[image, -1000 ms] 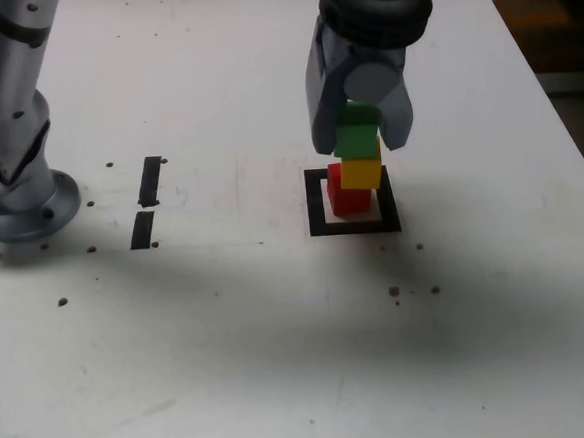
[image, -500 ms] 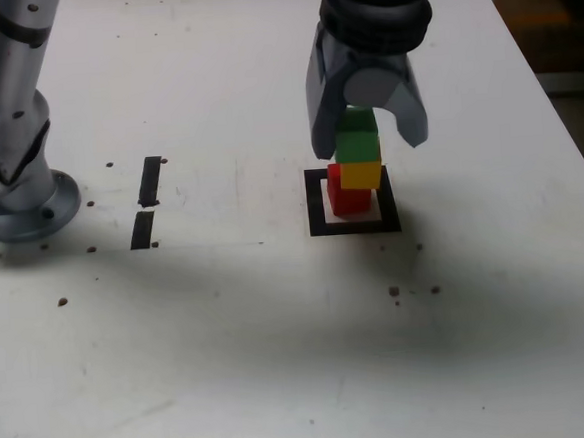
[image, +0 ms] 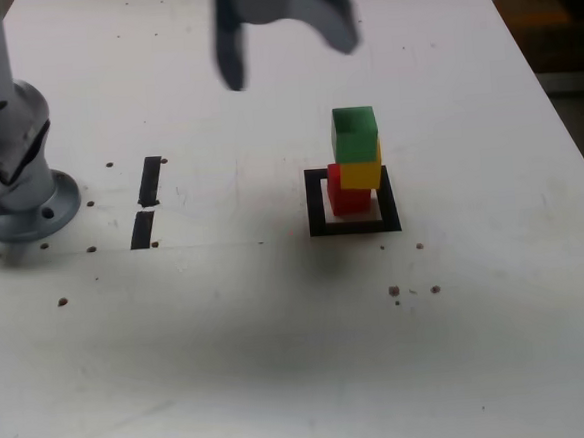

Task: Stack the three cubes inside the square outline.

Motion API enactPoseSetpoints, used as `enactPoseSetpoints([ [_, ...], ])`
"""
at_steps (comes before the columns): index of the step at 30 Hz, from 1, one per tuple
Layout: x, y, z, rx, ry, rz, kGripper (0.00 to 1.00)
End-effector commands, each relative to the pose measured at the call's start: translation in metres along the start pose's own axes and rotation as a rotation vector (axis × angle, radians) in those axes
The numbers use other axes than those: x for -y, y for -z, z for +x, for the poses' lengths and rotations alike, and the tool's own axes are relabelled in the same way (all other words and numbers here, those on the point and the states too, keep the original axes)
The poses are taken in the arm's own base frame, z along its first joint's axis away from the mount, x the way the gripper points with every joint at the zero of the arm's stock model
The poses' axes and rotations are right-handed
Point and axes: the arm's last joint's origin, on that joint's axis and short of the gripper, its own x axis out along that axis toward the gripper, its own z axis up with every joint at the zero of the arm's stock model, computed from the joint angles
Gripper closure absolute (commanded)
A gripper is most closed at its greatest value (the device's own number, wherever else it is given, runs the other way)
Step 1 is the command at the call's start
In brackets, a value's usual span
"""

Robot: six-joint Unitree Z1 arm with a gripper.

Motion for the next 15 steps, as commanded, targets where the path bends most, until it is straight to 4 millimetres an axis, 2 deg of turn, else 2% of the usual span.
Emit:
enactPoseSetpoints([
  [1, -0.011, 0.049, -0.004, 0.031, 0.010, -0.014, 0.01],
  [6, -0.017, 0.081, 0.039, -0.048, 0.004, -0.038, 0.01],
  [15, -0.013, 0.094, 0.095, -0.090, 0.024, -0.044, 0.01],
])
